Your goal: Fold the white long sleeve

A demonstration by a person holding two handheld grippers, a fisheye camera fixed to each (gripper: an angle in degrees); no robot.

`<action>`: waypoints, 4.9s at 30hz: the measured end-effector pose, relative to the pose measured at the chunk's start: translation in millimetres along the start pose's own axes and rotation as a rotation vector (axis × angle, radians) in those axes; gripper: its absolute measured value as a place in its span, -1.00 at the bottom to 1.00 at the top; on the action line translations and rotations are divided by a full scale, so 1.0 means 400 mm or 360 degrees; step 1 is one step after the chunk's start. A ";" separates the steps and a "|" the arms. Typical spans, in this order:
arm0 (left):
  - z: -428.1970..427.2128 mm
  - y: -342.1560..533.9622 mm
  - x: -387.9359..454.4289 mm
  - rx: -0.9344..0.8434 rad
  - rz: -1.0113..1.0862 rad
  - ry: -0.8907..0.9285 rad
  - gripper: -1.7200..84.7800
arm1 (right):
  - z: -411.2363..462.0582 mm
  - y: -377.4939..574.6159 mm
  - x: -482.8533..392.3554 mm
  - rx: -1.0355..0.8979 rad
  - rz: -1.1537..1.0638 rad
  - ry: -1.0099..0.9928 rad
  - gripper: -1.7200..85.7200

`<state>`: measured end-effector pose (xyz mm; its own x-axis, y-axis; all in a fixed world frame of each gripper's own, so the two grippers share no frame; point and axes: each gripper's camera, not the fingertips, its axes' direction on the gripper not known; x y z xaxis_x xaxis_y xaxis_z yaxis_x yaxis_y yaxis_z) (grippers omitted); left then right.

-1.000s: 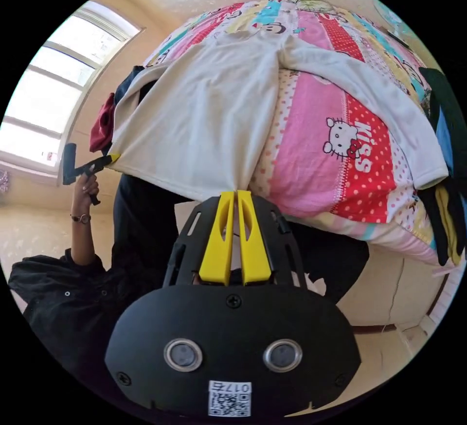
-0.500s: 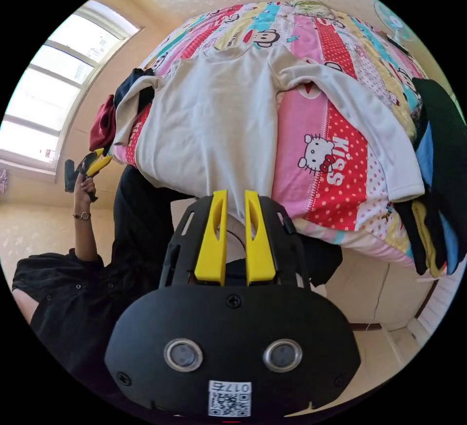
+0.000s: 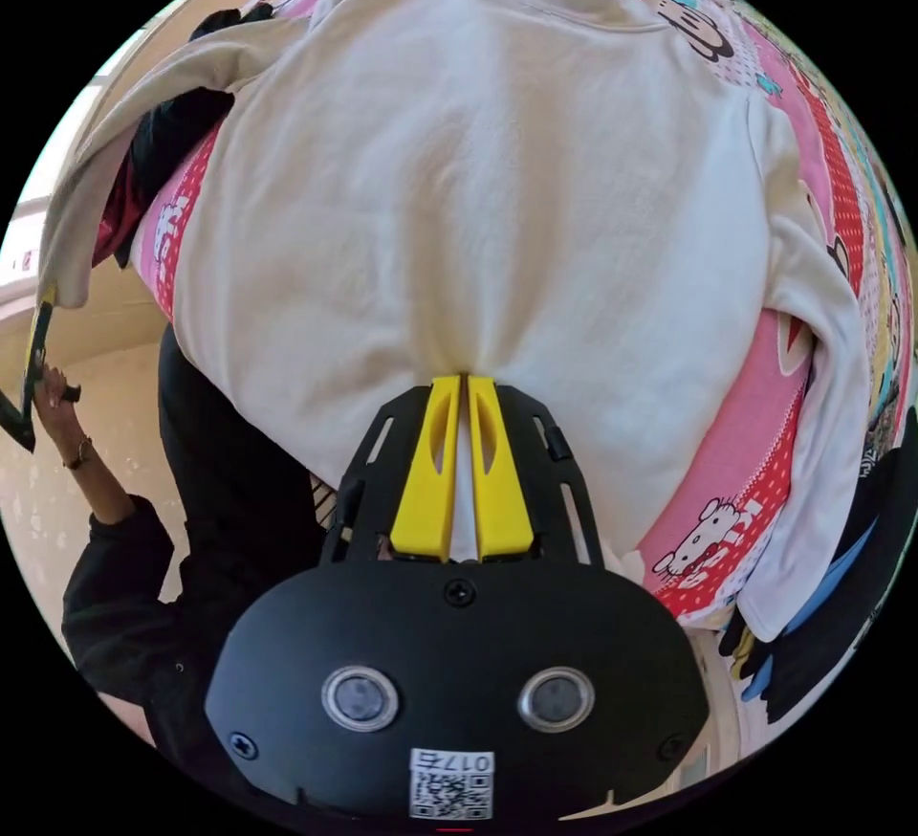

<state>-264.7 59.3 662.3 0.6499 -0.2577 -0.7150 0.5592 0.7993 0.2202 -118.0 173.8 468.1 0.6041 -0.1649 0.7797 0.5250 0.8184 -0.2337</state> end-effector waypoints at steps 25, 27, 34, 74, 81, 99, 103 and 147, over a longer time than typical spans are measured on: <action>0.289 0.608 -0.438 0.0329 -0.2076 0.0855 -0.77 | 0.089 0.079 0.119 0.0053 0.0057 -0.0245 -0.94; 0.270 0.614 -0.427 0.0341 -0.2107 0.0853 -0.85 | 0.093 0.102 0.139 0.0089 0.0056 -0.0292 -0.95; -0.017 0.440 -0.231 0.0776 -0.1515 0.0866 -0.92 | 0.105 0.202 0.198 0.0263 -0.0007 -0.0376 -0.95; 0.693 0.036 0.806 -0.0280 -0.0099 0.0526 -0.78 | -0.169 0.488 0.502 0.1076 -0.0056 -0.1012 -0.83; 0.744 0.065 0.700 -0.0236 -0.0316 0.0815 -0.83 | -0.368 0.236 0.642 0.1066 0.0445 -0.0460 -0.69; 0.787 0.102 0.549 -0.0121 -0.0442 0.1083 -0.87 | -0.347 0.233 0.596 0.1204 0.0601 -0.0330 -0.78; 0.782 0.106 0.532 -0.0090 -0.0433 0.1077 -0.87 | -0.273 0.228 0.518 0.0804 0.0455 0.0078 -0.83; 0.745 0.118 0.348 0.0012 -0.0539 0.1242 -0.97 | -0.875 0.767 0.163 0.2023 0.0033 0.0068 -0.88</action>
<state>5.4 -100.7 770.9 -0.0926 -0.0319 -0.9952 0.6645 0.7424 -0.0856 292.2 221.3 243.9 0.6365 -0.1441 0.7577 -0.4126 0.7663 0.4924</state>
